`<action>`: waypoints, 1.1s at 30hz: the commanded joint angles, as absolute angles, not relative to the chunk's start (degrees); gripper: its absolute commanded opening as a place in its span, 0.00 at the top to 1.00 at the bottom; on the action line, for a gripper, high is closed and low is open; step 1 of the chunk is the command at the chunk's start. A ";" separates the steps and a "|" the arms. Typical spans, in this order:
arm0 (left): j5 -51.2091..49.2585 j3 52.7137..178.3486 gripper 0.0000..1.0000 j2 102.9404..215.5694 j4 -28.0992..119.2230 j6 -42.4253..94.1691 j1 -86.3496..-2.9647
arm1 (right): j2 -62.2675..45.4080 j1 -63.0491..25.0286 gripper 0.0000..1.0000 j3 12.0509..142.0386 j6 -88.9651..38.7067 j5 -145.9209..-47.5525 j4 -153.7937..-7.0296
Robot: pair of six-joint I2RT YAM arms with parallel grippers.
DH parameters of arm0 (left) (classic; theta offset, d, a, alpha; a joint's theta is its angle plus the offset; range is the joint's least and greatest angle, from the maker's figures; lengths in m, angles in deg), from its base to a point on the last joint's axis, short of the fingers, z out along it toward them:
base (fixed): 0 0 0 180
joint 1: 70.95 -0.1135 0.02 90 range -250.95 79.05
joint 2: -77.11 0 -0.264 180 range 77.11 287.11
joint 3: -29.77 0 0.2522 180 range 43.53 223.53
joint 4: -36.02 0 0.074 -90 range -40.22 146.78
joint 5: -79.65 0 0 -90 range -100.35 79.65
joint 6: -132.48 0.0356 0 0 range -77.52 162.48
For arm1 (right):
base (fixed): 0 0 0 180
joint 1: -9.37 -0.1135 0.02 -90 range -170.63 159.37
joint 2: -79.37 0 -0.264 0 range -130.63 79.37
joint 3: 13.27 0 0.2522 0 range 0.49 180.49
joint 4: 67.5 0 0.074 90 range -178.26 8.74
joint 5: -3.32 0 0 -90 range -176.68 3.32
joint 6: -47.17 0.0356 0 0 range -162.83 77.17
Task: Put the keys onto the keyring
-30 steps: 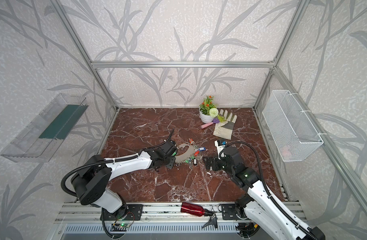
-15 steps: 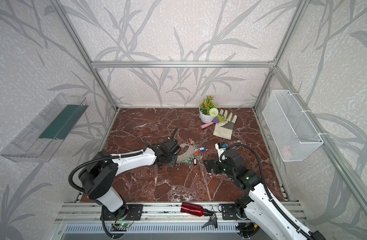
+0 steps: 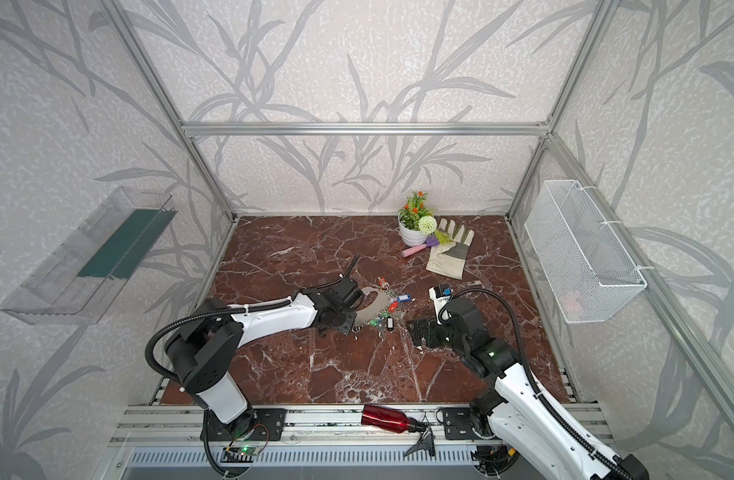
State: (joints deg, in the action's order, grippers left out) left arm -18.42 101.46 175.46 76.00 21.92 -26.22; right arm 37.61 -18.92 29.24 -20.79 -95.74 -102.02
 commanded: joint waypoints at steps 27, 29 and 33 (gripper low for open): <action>-20.30 97.59 0.79 164.34 70.98 17.89 -26.49 | 34.25 -19.60 0.00 30.66 -23.34 -95.24 -98.39; -20.02 95.90 0.79 159.72 70.69 16.28 -27.34 | 31.27 -20.48 0.02 31.76 -24.67 -95.46 -96.45; -14.68 89.91 0.73 148.61 69.70 8.48 -32.72 | 23.38 -26.09 0.05 35.40 -29.18 -92.98 -93.78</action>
State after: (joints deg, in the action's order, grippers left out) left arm -17.88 93.73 154.93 70.88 15.87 -29.04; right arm 27.67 -22.46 31.63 -24.55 -94.74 -98.15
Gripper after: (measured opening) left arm 0.246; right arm 0.955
